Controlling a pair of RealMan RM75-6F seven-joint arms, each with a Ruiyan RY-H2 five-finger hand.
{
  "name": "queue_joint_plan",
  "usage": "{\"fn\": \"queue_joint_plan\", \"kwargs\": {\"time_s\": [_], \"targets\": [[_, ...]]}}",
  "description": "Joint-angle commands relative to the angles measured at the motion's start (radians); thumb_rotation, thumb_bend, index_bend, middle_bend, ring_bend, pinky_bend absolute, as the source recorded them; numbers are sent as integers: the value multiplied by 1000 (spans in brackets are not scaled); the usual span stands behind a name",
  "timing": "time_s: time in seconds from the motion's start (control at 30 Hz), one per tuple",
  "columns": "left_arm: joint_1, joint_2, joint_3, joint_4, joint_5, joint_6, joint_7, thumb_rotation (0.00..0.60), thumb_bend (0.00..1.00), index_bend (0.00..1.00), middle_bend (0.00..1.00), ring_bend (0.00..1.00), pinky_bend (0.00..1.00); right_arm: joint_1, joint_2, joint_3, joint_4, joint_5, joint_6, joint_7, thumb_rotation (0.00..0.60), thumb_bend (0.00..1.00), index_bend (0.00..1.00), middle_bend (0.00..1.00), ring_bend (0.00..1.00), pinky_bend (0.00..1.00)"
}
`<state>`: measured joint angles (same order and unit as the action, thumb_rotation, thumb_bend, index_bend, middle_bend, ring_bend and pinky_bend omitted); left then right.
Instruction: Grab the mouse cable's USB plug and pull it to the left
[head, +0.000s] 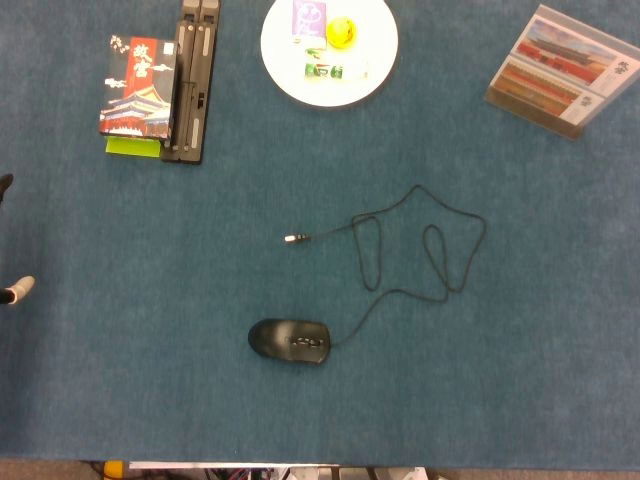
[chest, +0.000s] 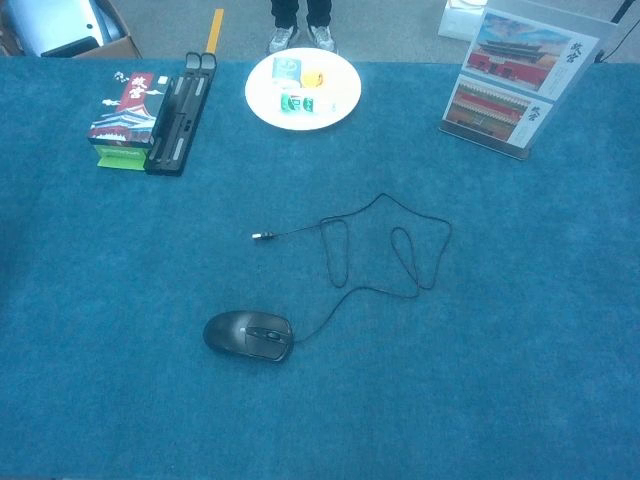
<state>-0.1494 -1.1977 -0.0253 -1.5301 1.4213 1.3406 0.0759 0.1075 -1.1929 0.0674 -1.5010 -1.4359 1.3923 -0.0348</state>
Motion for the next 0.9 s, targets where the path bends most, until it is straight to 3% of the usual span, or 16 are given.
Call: {"fn": "queue_joint_plan", "kwargs": {"time_s": [0.03, 0.9], "targets": [[-1, -2, 1, -2, 0, -2, 3, 600, 0, 34, 0, 0, 271, 0, 0, 0, 4, 2, -2, 7, 600, 0, 268, 149, 17, 109], [-16, -9, -3, -28, -14, -25, 6, 600, 0, 34, 0, 0, 271, 36, 18, 14, 24, -8, -38, 59, 600, 0, 268, 149, 17, 109]]}}
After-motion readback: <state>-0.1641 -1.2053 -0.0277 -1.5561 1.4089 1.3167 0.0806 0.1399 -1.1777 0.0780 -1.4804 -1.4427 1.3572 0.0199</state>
